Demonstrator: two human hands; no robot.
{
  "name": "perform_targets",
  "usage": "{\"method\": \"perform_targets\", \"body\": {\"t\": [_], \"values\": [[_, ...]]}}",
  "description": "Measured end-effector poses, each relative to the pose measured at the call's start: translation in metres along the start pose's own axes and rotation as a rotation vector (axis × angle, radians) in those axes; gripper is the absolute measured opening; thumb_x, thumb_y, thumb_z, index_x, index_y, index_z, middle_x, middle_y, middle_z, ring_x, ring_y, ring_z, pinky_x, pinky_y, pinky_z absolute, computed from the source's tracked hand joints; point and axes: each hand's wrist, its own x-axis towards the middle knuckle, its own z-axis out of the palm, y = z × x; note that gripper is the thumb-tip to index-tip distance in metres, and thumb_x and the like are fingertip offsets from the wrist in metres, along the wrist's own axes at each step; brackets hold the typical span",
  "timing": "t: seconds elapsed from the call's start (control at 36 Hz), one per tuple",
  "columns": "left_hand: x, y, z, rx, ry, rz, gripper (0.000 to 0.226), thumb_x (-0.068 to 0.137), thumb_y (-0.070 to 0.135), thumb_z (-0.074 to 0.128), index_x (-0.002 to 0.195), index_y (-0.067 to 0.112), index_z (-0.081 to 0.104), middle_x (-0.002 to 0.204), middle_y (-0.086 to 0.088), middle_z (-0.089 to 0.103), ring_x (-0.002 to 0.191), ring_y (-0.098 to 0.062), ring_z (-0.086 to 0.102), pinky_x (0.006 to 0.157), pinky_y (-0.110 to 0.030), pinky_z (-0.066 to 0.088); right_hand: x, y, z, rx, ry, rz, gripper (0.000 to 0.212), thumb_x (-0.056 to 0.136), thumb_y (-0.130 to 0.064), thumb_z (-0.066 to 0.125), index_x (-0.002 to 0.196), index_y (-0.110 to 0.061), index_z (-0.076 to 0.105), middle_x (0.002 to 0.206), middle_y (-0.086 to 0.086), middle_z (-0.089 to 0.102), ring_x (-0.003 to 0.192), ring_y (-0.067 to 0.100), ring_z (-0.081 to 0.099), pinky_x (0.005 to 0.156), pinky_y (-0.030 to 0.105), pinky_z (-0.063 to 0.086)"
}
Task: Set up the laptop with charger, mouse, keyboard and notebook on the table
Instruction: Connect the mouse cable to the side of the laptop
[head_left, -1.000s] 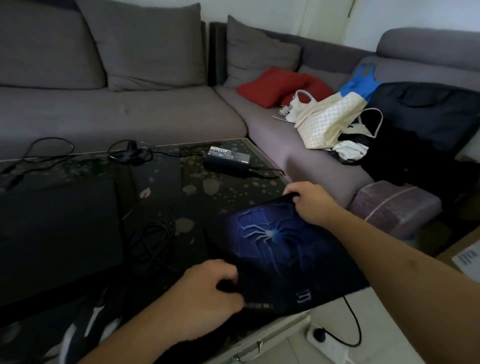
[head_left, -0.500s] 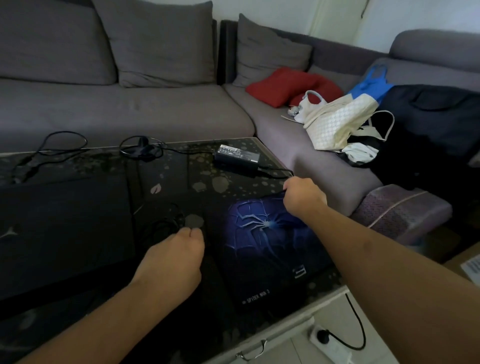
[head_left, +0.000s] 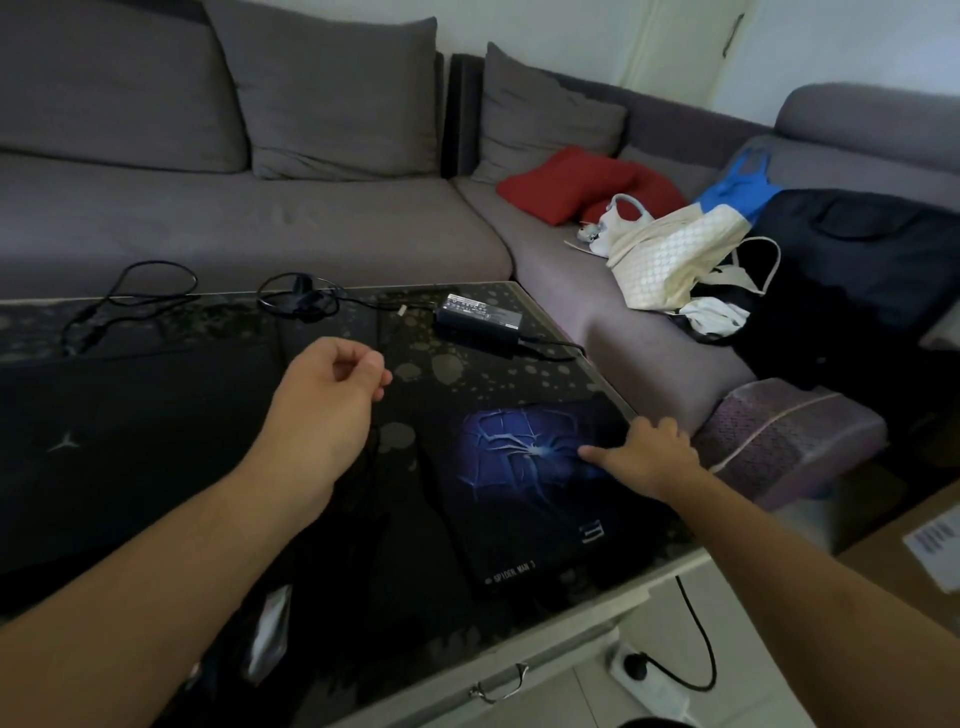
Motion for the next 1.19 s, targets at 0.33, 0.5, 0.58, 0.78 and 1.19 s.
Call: {"method": "perform_targets", "body": {"t": [0.33, 0.5, 0.58, 0.78, 1.19], "values": [[0.004, 0.029, -0.016, -0.379, -0.107, -0.095, 0.015, 0.107, 0.009, 0.053, 0.108, 0.013, 0.067, 0.091, 0.001, 0.071, 0.083, -0.013, 0.063, 0.081, -0.033, 0.051, -0.013, -0.007, 0.009, -0.316, 0.338, -0.259, 0.052, 0.103, -0.052, 0.052, 0.124, -0.004, 0.049, 0.127, 0.022, 0.053, 0.106, 0.042, 0.066, 0.078, 0.044, 0.052], [0.013, 0.038, -0.036, -0.351, -0.134, -0.042, 0.027, 0.100, -0.009, 0.054, 0.112, 0.013, 0.065, 0.102, -0.003, 0.075, 0.091, -0.014, 0.068, 0.079, -0.031, 0.052, -0.087, -0.090, -0.005, -0.102, 0.305, -0.519, 0.035, 0.090, -0.031, 0.064, 0.116, -0.010, 0.054, 0.124, 0.016, 0.050, 0.111, 0.039, 0.060, 0.090, 0.045, 0.052], [0.016, 0.039, -0.042, -0.377, -0.110, -0.037, 0.029, 0.098, -0.010, 0.057, 0.119, 0.007, 0.065, 0.104, -0.003, 0.076, 0.093, -0.016, 0.071, 0.079, -0.032, 0.055, -0.148, -0.137, -0.001, 0.162, -0.007, -0.508, 0.040, 0.091, -0.055, 0.056, 0.108, -0.020, 0.057, 0.116, 0.012, 0.068, 0.109, 0.035, 0.067, 0.091, 0.042, 0.056], [0.017, 0.036, -0.069, -0.498, -0.020, -0.058, 0.025, 0.097, -0.009, 0.061, 0.116, 0.006, 0.067, 0.111, -0.009, 0.077, 0.106, -0.022, 0.075, 0.090, -0.038, 0.063, -0.258, -0.186, 0.021, -0.103, -0.357, -0.693, 0.110, 0.069, -0.099, 0.044, 0.151, -0.030, 0.023, 0.135, 0.012, 0.059, 0.120, 0.034, 0.061, 0.098, 0.049, 0.048], [0.023, 0.029, -0.091, -0.642, -0.067, -0.092, 0.012, 0.097, -0.002, 0.063, 0.104, 0.006, 0.070, 0.105, -0.010, 0.076, 0.101, -0.022, 0.078, 0.082, -0.035, 0.065, -0.247, -0.159, 0.041, -0.068, -0.173, -0.817, 0.075, 0.100, -0.044, 0.046, 0.162, -0.019, 0.012, 0.148, 0.003, 0.045, 0.125, 0.031, 0.053, 0.097, 0.046, 0.048]]}}
